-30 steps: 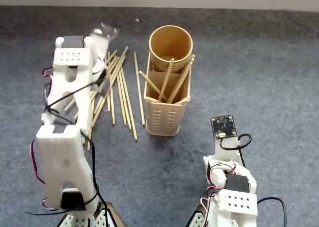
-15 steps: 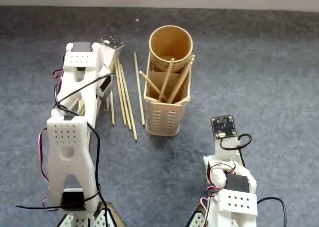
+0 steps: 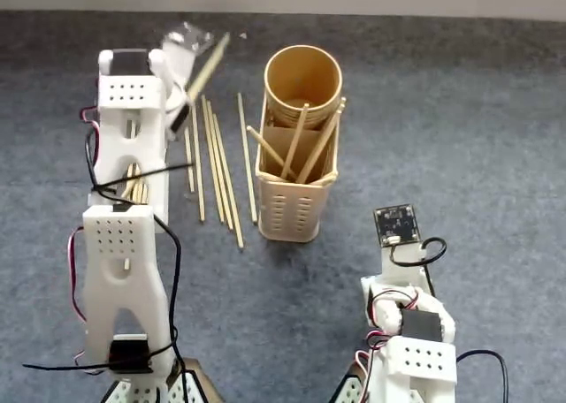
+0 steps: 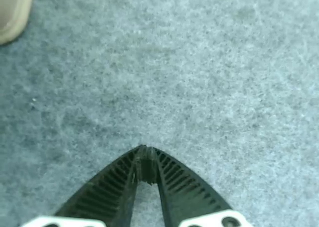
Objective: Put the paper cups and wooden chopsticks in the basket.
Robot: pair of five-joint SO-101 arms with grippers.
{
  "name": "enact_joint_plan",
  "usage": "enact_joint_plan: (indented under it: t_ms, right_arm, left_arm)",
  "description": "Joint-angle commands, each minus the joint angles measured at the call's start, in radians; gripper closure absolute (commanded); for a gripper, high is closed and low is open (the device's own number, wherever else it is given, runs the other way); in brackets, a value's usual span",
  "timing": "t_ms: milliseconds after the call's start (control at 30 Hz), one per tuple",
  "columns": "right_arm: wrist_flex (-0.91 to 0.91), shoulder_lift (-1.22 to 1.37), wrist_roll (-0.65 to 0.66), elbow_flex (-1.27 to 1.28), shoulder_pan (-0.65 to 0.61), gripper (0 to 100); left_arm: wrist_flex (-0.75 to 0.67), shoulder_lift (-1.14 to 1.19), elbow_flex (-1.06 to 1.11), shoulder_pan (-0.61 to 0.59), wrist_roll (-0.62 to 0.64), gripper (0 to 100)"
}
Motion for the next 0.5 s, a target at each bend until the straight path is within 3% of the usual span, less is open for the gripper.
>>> enact_joint_plan:
  t_ms: [0,200,367,467]
  right_arm:
    - [-0.015,-0.01,0.009,-0.002,-0.008,99.4]
    - [-0.015,-0.01,0.009,-0.002,-0.008,99.4]
    - [-0.015,-0.01,0.009,-0.002,-0.008,99.4]
    - [-0.015,-0.01,0.009,-0.002,-0.008,99.4]
  left_arm:
    - [0.011,-0.151,-0.154,0.012,0.077,99]
    - [0.011,-0.461,-0.294,0.209,0.233,99]
    - [0.009,-0.754,-0.302,0.426,0.374,99]
    - [0.009,-0.811,-0.274,0.524,0.446,99]
